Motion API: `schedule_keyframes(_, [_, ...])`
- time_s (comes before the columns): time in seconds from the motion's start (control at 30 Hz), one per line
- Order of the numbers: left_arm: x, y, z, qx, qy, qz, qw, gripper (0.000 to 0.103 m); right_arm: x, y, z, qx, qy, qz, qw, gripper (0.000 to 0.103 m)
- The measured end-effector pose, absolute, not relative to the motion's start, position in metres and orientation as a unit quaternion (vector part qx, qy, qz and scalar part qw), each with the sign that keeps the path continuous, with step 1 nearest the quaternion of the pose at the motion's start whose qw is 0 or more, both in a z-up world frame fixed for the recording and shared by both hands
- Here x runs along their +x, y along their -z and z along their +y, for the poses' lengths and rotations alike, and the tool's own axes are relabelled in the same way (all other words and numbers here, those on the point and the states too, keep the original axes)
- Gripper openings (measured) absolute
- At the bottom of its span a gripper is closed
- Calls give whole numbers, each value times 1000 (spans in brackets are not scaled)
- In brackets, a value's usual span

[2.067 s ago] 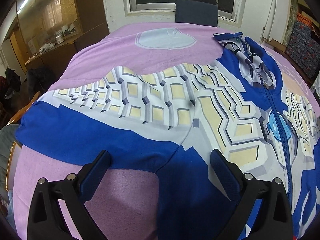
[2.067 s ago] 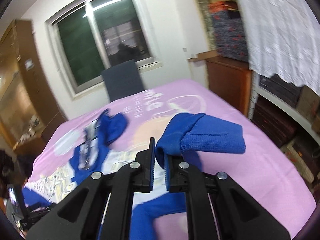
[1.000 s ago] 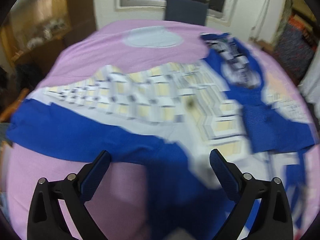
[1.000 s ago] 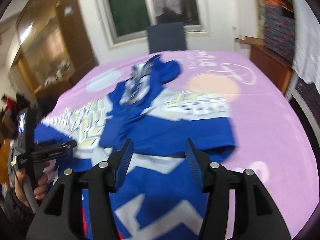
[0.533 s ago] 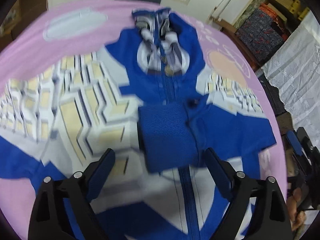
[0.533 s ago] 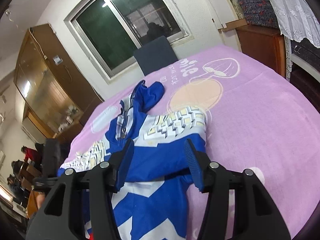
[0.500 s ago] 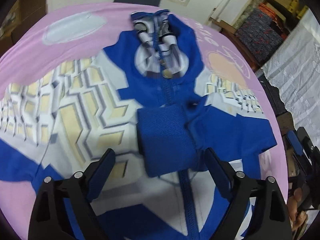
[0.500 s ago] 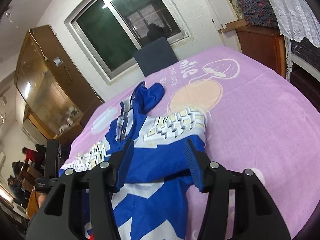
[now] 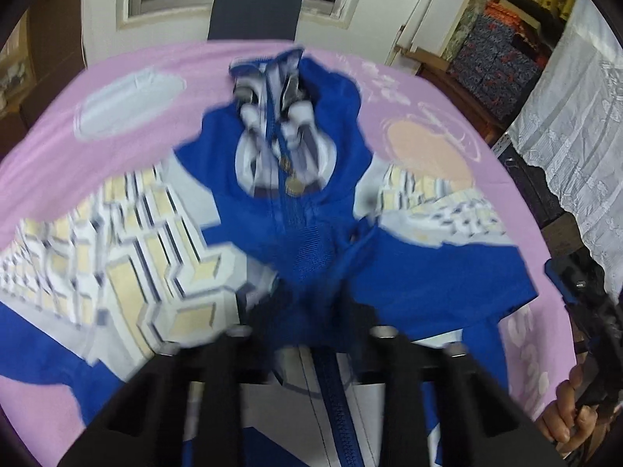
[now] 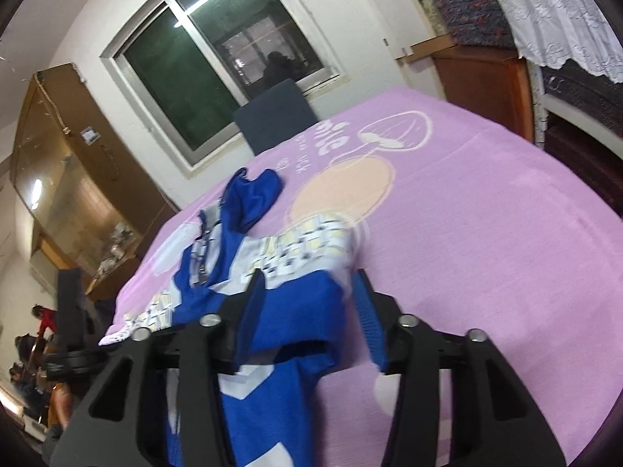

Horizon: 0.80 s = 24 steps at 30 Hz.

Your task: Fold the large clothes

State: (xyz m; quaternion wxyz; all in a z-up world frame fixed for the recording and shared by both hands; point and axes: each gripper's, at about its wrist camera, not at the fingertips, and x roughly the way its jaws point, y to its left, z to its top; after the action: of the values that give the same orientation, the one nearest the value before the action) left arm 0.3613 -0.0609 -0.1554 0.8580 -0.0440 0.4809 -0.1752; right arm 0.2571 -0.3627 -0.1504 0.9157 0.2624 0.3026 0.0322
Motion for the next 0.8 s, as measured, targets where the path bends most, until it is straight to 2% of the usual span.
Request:
schedule_keyframes(0.1, [355,134,-54,-28,164,457,874,10,260,156,-367,279,-36,311,908,30])
schedule_keyframes(0.23, [347,121,-33,-12,142,440,886,10,262,158,-360,269,-50,320,907,27])
schedule_keyframes(0.37, [342,132,-11,-11,122,453,883,11,266,159,-340,231,-68,335,911,25])
schedule_keyframes(0.47, [339,152,0,-8,109,470,876,11,272,163,-318,186,-81,356,912,16])
schedule_keyframes(0.67, [324,167,20,-32,100,476,873,11,282,180,-290,118,-88,402,904,16])
schedule_keyframes(0.8, [319,170,26,-43,100,478,872,12,284,185,-298,149,-98,414,893,18])
